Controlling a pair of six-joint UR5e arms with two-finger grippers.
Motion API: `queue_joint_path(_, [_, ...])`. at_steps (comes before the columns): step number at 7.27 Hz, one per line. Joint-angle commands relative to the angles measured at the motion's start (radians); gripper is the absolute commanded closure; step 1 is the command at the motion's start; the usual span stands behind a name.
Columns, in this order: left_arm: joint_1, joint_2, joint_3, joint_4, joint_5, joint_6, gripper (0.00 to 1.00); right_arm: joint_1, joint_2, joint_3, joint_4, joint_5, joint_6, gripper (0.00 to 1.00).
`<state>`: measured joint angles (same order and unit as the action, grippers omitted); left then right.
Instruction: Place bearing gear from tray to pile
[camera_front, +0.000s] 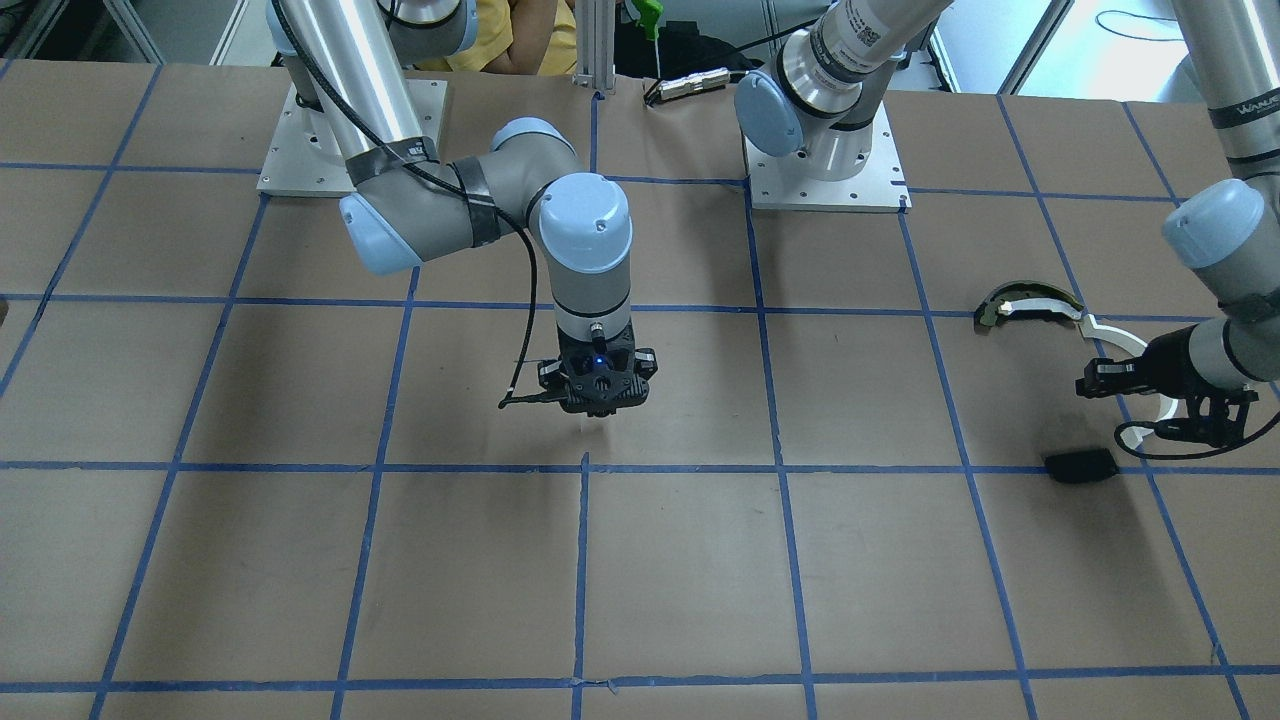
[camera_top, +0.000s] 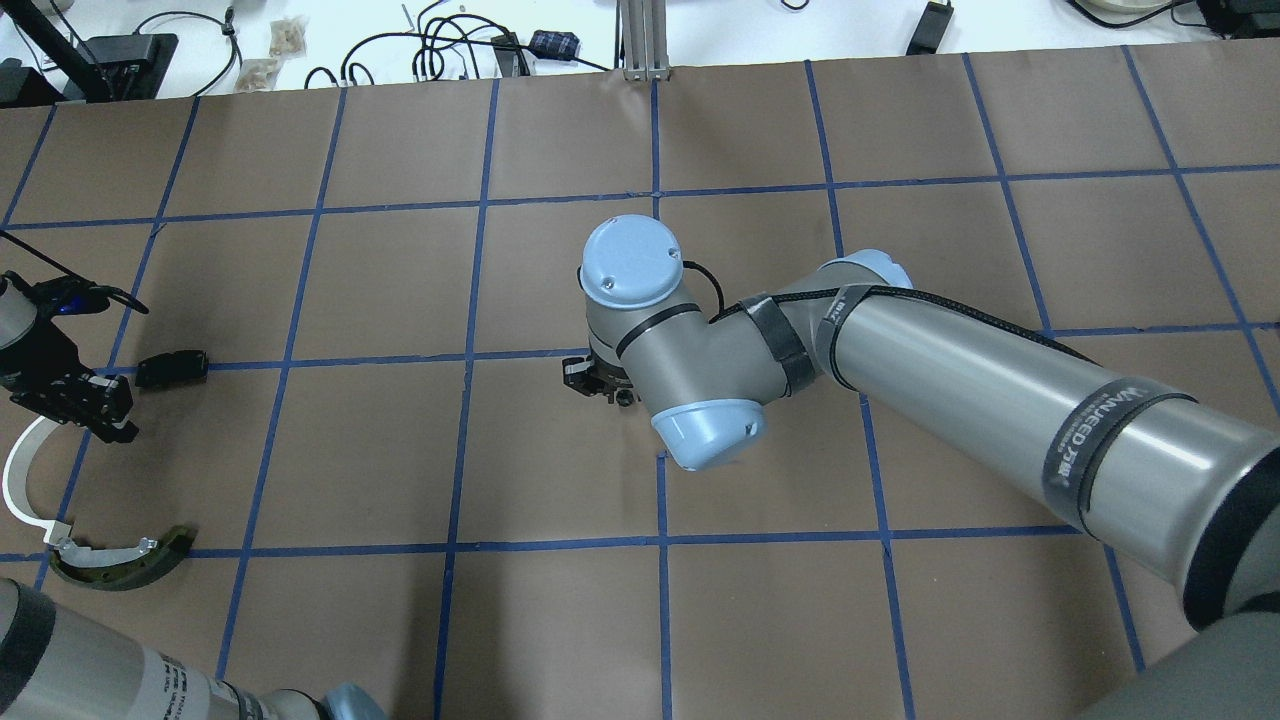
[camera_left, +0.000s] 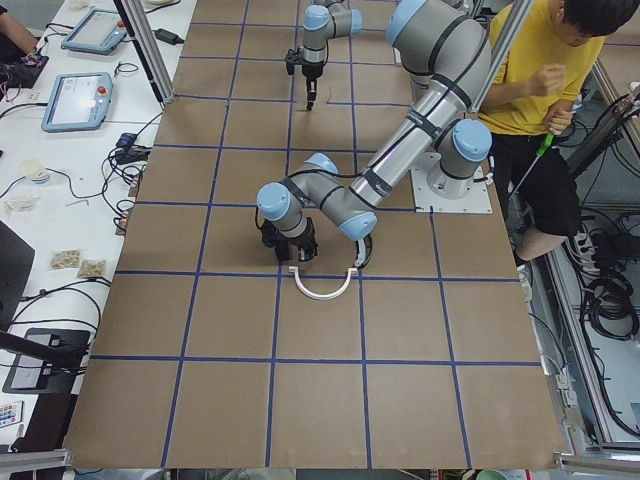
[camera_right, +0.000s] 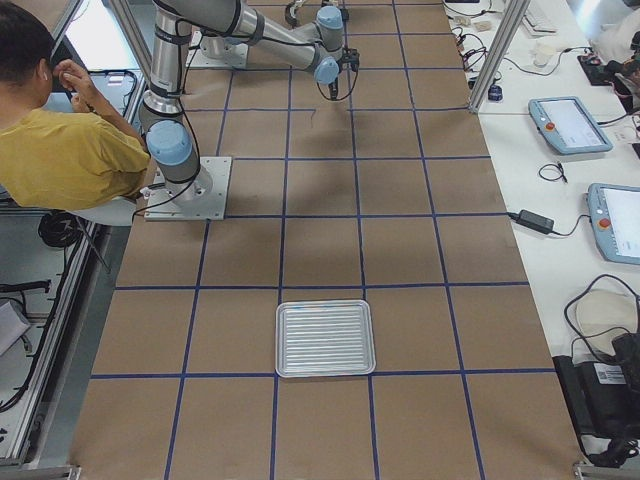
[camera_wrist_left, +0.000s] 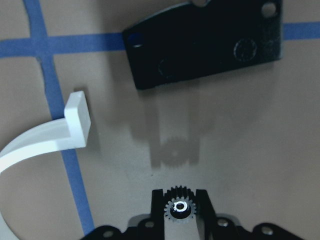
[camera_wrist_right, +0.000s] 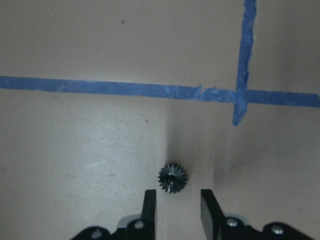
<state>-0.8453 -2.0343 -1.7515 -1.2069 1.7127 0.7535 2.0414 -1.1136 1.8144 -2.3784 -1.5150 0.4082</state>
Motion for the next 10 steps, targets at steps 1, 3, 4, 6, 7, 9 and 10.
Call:
queue_joint_path(1, [0.002,-0.006,0.0,0.003,-0.001,-0.012,0.11,-0.068,-0.024,-0.048,0.037,-0.001,-0.038,0.0])
queue_joint_path(3, [0.002,0.003,0.0,-0.008,0.002,-0.042,0.0,-0.229,-0.153,-0.235,0.457,-0.046,-0.334,0.0])
queue_joint_path(4, [-0.006,0.021,0.001,-0.014,0.005,-0.078,0.0,-0.307,-0.205,-0.319,0.599,-0.053,-0.366,0.0])
queue_joint_path(6, [-0.079,0.072,0.036,-0.046,-0.005,-0.194,0.0,-0.377,-0.346,-0.371,0.776,-0.057,-0.368,0.0])
queue_joint_path(7, [-0.156,0.107,0.064,-0.065,-0.008,-0.262,0.0,-0.383,-0.406,-0.363,0.813,-0.05,-0.376,0.0])
queue_joint_path(9, [-0.379,0.156,0.102,-0.108,-0.045,-0.514,0.0,-0.494,-0.417,-0.342,0.808,-0.062,-0.538,0.0])
queue_joint_path(10, [-0.484,0.16,0.104,-0.106,-0.112,-0.68,0.0,-0.541,-0.42,-0.316,0.806,-0.06,-0.519,0.0])
